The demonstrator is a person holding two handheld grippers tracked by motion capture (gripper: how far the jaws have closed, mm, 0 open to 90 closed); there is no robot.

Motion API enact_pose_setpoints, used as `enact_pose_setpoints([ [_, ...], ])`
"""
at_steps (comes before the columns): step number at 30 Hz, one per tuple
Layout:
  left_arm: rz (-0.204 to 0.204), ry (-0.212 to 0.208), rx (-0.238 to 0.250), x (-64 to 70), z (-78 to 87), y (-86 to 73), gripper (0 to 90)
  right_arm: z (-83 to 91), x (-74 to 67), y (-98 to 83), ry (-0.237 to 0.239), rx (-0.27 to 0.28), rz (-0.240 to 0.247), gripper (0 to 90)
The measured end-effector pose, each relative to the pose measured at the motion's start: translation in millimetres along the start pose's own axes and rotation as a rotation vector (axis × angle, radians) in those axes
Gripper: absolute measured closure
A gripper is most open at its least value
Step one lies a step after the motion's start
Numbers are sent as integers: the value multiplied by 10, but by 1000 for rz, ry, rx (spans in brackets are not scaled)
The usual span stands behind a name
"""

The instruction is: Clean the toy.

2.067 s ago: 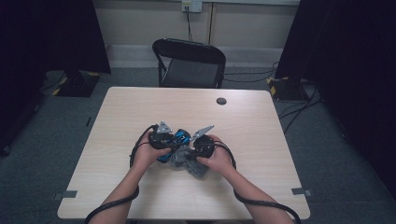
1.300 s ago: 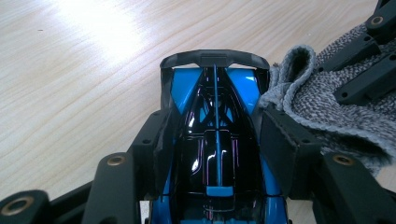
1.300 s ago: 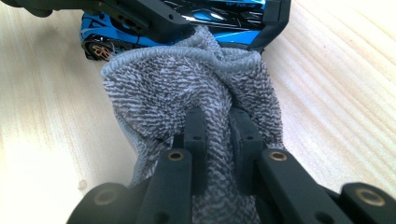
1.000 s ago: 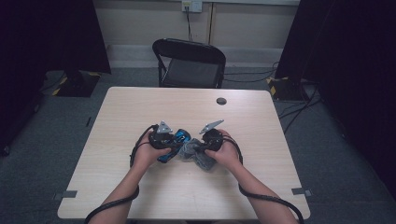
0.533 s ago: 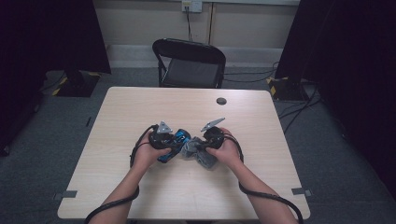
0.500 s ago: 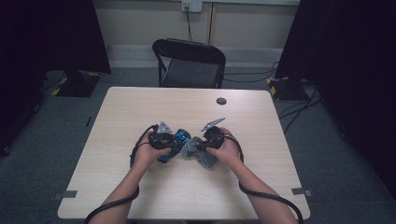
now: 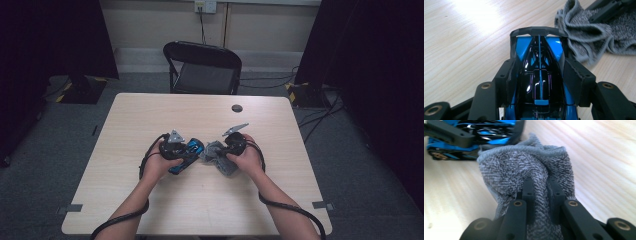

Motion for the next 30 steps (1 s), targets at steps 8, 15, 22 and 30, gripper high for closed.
enact_pose_setpoints([
  [8,-8,5,-1,-10,0,3,449,118,143,-60,-30,21,-34,798],
  [15,-14,6,-4,-9,2,2,448,230,0,-72,18,38,3,798],
  [22,-3,-4,3,-8,-8,4,445,352,-274,-123,105,62,56,792],
  [30,-6,10,7,6,-8,54,373,311,-522,-231,147,47,90,787],
])
Point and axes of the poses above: each handheld gripper's, and its own axes: z roughly backward along the jaws, y roughly out of its top, x roughly to its right, the point moved 8 cm from there along -z, roughly forward along the jaws, and after that the axes turned 3 degrees about y, right-handed, at the moved point
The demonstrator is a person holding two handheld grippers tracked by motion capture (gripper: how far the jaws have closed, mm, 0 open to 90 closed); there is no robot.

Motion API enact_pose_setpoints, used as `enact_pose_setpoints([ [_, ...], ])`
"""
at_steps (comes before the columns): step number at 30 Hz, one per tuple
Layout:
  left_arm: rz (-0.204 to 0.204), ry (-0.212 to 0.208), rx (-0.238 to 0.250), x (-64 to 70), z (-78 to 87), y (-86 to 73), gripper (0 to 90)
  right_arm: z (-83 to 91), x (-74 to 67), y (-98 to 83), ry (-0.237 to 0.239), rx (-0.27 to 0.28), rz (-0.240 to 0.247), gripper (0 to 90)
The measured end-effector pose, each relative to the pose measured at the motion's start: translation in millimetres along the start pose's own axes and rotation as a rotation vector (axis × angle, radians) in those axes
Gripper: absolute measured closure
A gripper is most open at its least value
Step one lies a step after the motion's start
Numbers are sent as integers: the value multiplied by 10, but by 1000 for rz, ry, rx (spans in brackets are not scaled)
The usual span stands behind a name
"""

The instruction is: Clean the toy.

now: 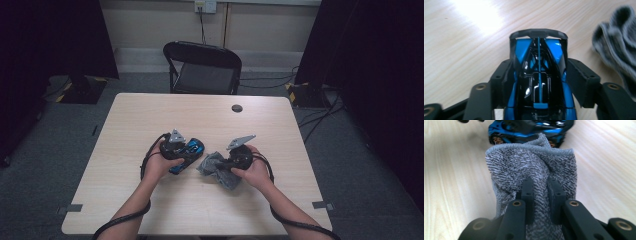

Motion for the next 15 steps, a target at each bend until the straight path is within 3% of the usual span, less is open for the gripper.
enact_pose_setpoints([
  [7,6,-6,-3,7,63,17,340,-125,-196,12,42,-11,27,780],
  [10,-25,-10,-9,13,109,5,366,-179,-294,10,69,-21,40,778],
  [15,-21,-11,-2,3,172,-1,369,-264,-441,20,105,-30,68,752],
])
Point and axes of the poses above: each handheld gripper's, and its own axes: z roughly backward along the jaws, y roughly out of its top, x roughly to its right, the point moved 8 cm from there along -z, roughly forward along the jaws, and after that the axes turned 3 degrees about y, right-handed, at the moved point
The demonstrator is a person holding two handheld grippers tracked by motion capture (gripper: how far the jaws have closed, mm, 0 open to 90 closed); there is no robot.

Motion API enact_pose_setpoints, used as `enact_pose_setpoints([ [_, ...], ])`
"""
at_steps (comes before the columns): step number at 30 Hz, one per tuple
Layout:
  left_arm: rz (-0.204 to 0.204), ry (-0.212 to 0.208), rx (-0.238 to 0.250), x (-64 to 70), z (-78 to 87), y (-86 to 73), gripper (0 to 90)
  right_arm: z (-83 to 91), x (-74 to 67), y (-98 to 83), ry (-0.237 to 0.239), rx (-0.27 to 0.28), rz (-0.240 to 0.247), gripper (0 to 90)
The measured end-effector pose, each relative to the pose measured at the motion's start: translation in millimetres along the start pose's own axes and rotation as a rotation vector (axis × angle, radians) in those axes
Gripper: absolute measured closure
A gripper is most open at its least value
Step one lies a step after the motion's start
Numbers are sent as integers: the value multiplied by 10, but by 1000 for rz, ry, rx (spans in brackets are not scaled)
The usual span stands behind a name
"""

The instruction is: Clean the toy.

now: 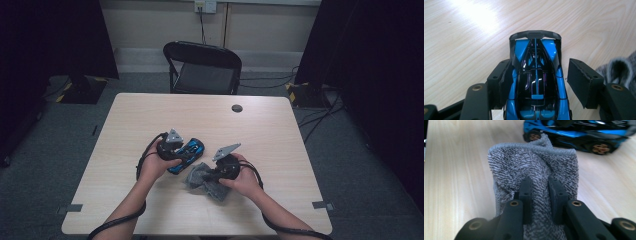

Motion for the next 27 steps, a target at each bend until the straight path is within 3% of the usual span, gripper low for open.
enact_pose_setpoints([
  [3,-2,-10,-1,9,25,-13,369,-54,-44,19,11,-4,26,708],
  [7,-11,-28,5,36,70,-10,365,-59,-49,56,7,6,46,587],
  [11,-16,-35,15,46,113,15,361,26,-46,125,16,46,27,497],
  [14,-27,-45,24,74,133,34,358,120,-4,160,-10,68,34,427],
  [20,-51,-100,34,232,126,53,343,391,278,112,-99,137,-13,363],
  [27,-101,-201,54,498,91,103,310,531,619,-141,-192,132,-85,339],
])
Point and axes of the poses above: each handheld gripper's, and its own axes: z roughly backward along the jaws, y roughly out of its top, x roughly to its right, the point moved 8 cm from there along -z, roughly forward along the jaws, and after that the axes turned 3 degrees about y, right-handed, at the moved point
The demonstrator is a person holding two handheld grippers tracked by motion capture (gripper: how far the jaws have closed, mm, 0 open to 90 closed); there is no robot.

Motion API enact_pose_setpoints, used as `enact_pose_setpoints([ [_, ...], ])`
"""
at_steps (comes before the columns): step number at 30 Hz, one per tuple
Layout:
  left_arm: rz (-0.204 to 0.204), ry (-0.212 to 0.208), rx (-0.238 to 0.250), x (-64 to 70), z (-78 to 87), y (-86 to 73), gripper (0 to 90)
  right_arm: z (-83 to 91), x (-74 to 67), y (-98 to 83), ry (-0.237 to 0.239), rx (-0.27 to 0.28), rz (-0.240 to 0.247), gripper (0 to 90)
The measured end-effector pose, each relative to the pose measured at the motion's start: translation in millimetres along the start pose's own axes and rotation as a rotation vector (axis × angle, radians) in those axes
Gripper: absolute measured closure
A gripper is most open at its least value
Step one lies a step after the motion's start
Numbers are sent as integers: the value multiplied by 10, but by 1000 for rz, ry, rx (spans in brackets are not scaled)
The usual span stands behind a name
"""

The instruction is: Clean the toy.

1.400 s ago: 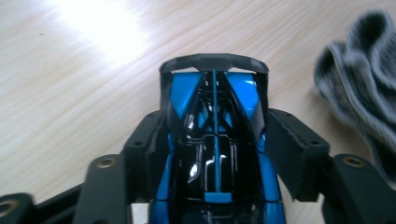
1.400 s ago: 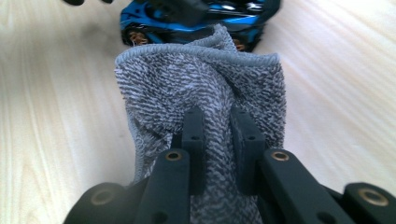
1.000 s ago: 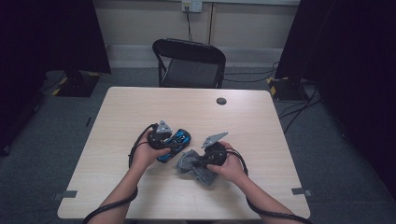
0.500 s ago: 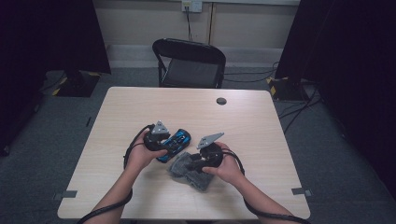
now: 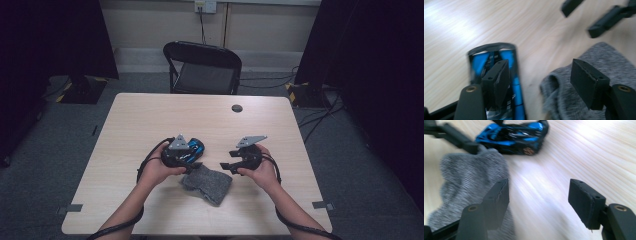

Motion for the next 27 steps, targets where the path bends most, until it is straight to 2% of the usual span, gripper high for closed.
enact_pose_setpoints([
  [5,-54,-66,-2,211,-52,14,306,37,128,-62,-30,7,-24,340],
  [11,-103,-151,11,491,-69,4,317,57,180,-86,-41,13,-32,340],
  [15,-138,-186,-16,616,-102,-91,318,48,188,-96,-41,15,-29,342],
  [20,-154,-198,-48,665,-172,-212,307,33,193,-87,-37,22,-24,346],
  [21,-171,-197,-74,664,-197,-266,305,27,196,-90,-39,18,-25,346],
  [27,-197,-197,-90,689,-258,-343,303,-29,222,-87,-47,18,-8,344],
])
Point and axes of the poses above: each handheld gripper's, and its own axes: z roughly backward along the jaws, y roughly out of its top, x roughly to its right, the point moved 8 cm from there along -z, roughly forward along the jaws, and after that the axes turned 3 degrees about y, right-handed, at the moved point
